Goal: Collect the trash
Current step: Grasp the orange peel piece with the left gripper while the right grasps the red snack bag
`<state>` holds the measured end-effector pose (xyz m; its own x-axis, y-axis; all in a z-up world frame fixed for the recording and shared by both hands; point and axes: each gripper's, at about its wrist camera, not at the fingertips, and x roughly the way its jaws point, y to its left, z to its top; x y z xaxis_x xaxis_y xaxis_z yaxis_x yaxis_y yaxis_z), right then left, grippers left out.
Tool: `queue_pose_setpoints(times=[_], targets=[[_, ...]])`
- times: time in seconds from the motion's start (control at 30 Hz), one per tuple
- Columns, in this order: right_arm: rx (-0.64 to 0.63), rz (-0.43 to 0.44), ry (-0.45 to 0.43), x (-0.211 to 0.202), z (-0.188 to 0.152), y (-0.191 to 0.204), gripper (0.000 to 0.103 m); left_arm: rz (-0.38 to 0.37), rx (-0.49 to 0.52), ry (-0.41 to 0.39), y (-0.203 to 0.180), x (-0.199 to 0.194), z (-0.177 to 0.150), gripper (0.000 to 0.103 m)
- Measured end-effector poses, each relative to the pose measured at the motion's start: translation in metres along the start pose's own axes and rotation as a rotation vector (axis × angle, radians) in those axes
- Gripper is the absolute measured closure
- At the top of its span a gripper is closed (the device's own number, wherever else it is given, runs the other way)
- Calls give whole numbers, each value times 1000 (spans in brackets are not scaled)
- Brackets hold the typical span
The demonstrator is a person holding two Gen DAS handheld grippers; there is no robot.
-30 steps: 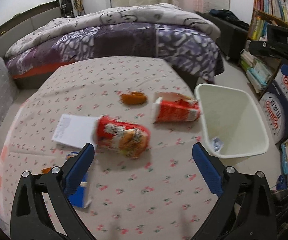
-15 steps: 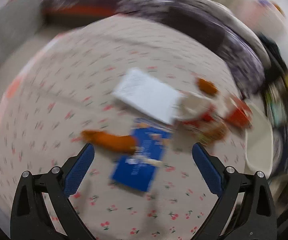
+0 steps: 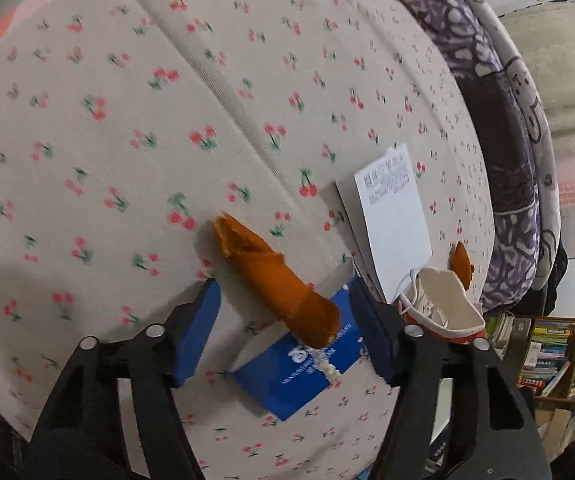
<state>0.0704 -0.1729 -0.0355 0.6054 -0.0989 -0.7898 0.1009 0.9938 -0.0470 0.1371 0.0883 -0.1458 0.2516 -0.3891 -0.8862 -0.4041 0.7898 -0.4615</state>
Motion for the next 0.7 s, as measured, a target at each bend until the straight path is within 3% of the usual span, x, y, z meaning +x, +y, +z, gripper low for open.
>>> queue_pose_setpoints(times=[0.07, 0.23, 0.33, 0.6, 0.7], targets=[[-39, 12, 17, 3, -2, 5, 7, 20, 25, -26, -4, 0, 1, 51], [-107, 38, 60, 12, -8, 21, 7, -29, 39, -21, 9, -1, 7, 78], [-160, 61, 94, 22, -12, 36, 7, -49, 81, -40, 13, -8, 9, 86], [-260, 80, 133, 53, -15, 65, 7, -24, 334, -166, -4, -53, 1, 87], [-278, 73, 148, 66, -15, 72, 7, -15, 407, -170, -7, -60, -1, 87]])
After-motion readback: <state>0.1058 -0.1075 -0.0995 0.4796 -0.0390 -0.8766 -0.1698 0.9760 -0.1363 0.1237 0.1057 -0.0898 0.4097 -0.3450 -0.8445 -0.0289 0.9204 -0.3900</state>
